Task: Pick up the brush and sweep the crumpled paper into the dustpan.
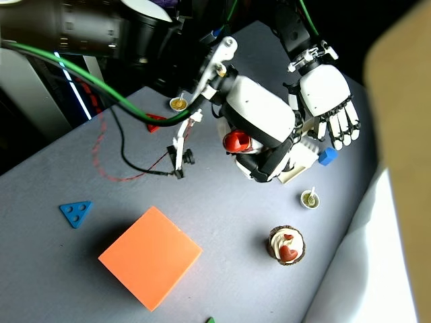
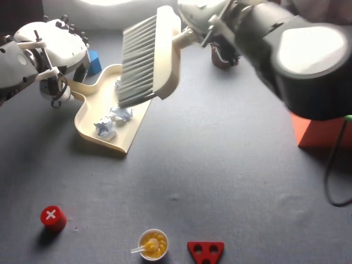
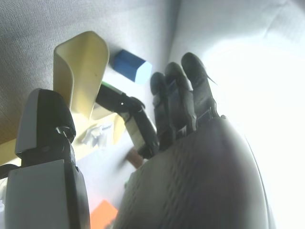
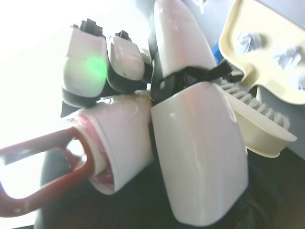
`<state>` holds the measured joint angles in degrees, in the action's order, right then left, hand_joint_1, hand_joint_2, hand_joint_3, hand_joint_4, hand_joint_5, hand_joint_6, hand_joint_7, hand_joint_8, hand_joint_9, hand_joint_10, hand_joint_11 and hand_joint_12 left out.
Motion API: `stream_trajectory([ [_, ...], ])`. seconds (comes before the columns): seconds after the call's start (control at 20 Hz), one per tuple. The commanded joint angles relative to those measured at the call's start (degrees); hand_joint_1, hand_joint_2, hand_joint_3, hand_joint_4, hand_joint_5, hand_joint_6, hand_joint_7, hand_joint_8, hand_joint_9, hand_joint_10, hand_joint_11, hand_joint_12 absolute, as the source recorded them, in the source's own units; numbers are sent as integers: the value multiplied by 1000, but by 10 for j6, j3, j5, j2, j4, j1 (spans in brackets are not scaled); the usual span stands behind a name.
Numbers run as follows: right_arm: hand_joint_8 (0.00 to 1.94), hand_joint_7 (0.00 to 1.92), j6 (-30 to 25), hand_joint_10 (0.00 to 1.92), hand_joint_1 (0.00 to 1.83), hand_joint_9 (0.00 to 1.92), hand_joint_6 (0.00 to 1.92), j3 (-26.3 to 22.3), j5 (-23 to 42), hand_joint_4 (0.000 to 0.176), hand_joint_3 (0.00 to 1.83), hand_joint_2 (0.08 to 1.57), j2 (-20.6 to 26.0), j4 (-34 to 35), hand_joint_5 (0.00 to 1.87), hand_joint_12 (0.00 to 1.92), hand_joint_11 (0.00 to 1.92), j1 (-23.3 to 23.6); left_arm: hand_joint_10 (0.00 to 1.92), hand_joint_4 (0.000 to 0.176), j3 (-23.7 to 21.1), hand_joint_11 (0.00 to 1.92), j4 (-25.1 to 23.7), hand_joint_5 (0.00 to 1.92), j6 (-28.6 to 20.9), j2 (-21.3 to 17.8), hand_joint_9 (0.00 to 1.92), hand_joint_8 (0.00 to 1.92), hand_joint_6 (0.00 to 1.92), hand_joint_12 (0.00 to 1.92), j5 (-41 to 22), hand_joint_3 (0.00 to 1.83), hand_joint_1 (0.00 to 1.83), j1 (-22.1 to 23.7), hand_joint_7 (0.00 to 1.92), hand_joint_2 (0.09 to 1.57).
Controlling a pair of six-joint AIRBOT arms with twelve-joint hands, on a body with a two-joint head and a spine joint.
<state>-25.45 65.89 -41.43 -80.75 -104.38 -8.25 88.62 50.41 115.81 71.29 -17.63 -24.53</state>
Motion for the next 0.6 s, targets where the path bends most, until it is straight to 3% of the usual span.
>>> stream_trajectory([
  [0.0, 1941, 963, 1, 1921, 1633, 1283, 1921, -5, -5, 109, 1, 1219, 9, -27, 888, 1921, 1498, 10, 1, 0, 1, 7, -10, 963, 3, -4, 241, 2, 1006, 490, -56, 0, 1102, 3, 326, 1125],
  [0.2, 1941, 944, 7, 1921, 1637, 1269, 1921, -38, 22, 104, 1, 1220, 39, 12, 887, 1921, 1488, 10, 2, 0, -2, 1, -8, 971, 3, -5, 251, 1, 993, 499, -57, 0, 1110, 2, 335, 1121],
  [0.4, 1941, 993, 58, 1921, 1635, 1297, 1921, -59, 36, 119, 0, 1209, 74, 136, 890, 1921, 1494, -13, 1, 0, -5, 2, -5, 983, 3, -5, 221, 1, 973, 449, -59, 0, 1112, 2, 305, 1116],
  [0.5, 1941, 969, 72, 1921, 1631, 1276, 1921, -79, 36, 128, 0, 1215, 92, 141, 858, 1921, 1475, -34, 3, 0, -6, 1, -4, 973, 3, -6, 235, 3, 991, 448, -60, 1, 1092, 1, 321, 1120],
  [0.55, 1941, 965, 74, 1921, 1629, 1276, 1921, -87, 35, 129, 1, 1216, 100, 141, 867, 1921, 1475, -44, 2, 9, -7, 6, -4, 975, 3, -6, 231, 1, 988, 453, -61, 0, 1078, 0, 316, 1119],
])
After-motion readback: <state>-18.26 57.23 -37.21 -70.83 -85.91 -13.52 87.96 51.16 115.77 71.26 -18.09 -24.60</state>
